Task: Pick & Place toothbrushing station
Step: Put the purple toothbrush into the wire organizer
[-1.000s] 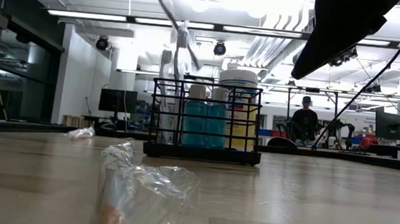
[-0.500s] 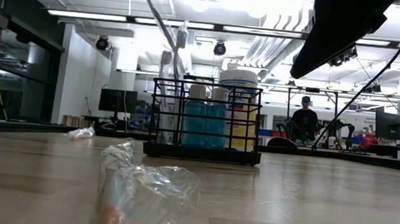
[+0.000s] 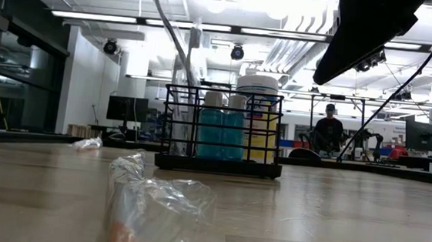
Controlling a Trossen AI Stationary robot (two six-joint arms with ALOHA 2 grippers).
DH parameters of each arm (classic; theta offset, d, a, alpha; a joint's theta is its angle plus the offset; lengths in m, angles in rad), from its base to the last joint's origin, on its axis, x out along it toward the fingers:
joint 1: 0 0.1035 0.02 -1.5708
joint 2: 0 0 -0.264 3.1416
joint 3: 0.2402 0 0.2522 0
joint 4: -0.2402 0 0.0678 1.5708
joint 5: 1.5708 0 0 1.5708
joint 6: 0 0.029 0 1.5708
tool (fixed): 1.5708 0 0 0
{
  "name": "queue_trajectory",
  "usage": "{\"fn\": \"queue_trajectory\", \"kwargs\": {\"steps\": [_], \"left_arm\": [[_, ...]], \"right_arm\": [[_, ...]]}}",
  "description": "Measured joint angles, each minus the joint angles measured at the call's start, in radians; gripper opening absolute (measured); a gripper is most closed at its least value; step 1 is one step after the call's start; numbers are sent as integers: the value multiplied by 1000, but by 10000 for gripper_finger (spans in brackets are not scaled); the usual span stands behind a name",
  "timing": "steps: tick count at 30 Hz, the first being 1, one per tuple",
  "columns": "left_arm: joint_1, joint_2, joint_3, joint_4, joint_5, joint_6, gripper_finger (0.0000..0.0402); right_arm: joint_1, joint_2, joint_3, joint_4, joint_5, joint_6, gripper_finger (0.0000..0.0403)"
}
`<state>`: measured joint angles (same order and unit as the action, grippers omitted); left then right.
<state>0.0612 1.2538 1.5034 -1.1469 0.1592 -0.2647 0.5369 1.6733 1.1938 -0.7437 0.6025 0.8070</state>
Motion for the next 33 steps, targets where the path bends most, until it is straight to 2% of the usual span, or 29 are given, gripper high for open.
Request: {"fn": "queue_trajectory", "kwargs": {"steps": [8, 21, 33], "left_arm": [[-6, 2, 2, -68, 2, -48, 0], [-73, 1, 61, -62, -6, -50, 0], [-45, 2, 62, -115, 0, -93, 0]], "right_arm": [[0, 0, 0, 0, -4, 0, 105], [0, 0, 0, 0, -4, 0, 105], [5, 0, 0, 1, -3, 0, 105]]}}
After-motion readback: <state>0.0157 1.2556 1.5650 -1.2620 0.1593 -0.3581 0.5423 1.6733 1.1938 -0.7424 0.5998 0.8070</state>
